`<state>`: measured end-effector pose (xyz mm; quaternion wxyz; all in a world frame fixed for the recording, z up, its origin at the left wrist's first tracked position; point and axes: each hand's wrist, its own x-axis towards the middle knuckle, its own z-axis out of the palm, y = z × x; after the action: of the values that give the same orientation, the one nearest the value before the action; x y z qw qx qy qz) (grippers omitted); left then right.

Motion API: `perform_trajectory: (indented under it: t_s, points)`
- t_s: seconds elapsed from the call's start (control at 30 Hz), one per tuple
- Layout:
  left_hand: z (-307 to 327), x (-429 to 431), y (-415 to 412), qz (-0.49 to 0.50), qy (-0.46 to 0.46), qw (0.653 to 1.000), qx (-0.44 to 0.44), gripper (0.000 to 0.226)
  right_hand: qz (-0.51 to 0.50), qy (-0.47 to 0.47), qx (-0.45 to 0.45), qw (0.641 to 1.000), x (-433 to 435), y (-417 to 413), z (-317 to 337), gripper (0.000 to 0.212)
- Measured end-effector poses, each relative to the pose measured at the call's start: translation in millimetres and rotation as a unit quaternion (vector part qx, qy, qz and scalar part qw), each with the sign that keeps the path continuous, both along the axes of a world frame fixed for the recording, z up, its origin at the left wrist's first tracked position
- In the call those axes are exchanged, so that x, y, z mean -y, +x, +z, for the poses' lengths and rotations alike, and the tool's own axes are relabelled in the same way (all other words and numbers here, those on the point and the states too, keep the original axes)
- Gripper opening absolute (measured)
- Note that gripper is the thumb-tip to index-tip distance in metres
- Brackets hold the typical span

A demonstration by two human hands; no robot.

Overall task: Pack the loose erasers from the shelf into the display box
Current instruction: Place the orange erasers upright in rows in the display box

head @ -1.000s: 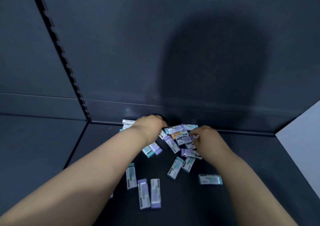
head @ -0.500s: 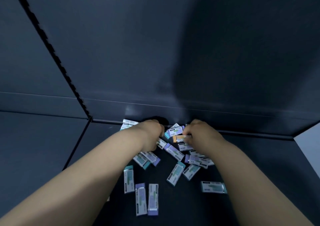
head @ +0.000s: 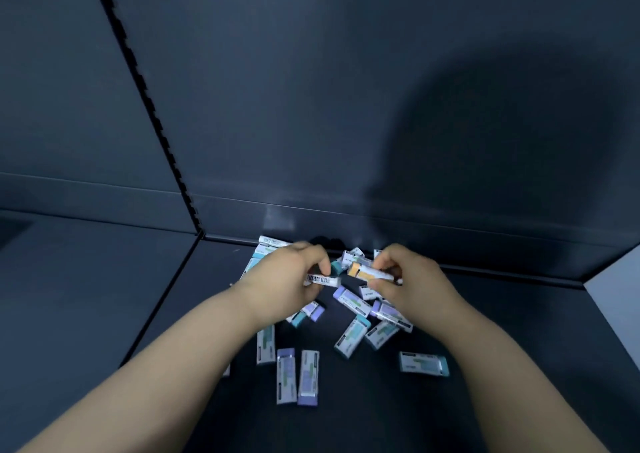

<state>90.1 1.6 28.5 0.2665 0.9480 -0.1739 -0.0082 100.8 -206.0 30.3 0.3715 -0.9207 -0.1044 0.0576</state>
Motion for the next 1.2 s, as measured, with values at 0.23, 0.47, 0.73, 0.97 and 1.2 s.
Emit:
perform_trajectory:
  t_s: [0.23, 0.47, 0.73, 0.97, 1.2]
  points:
    - [-5, -31, -40, 0.044, -0.043, 0.997, -0.051, 0.024, 0.030, 0.083, -0.069, 0.994, -37, -31, 14, 0.020]
    - [-19, -95, -76, 0.064, -0.134, 0.989, -0.012, 0.036, 0.055, 0.176, -0.121, 0.976, -108, -61, 9, 0.020]
    - [-13, -240, -110, 0.052, -0.105, 0.991, 0.066, 0.044, 0.016, 0.146, -0.081, 0.986, -243, -108, -6, 0.021]
    - [-1, -343, -141, 0.053, -0.088, 0.989, 0.107, 0.033, 0.000, 0.162, -0.068, 0.984, -351, -148, 3, 0.015]
    - [4, -378, -155, 0.047, -0.121, 0.985, 0.115, 0.034, 0.013, 0.194, -0.090, 0.977, -380, -161, 5, 0.013]
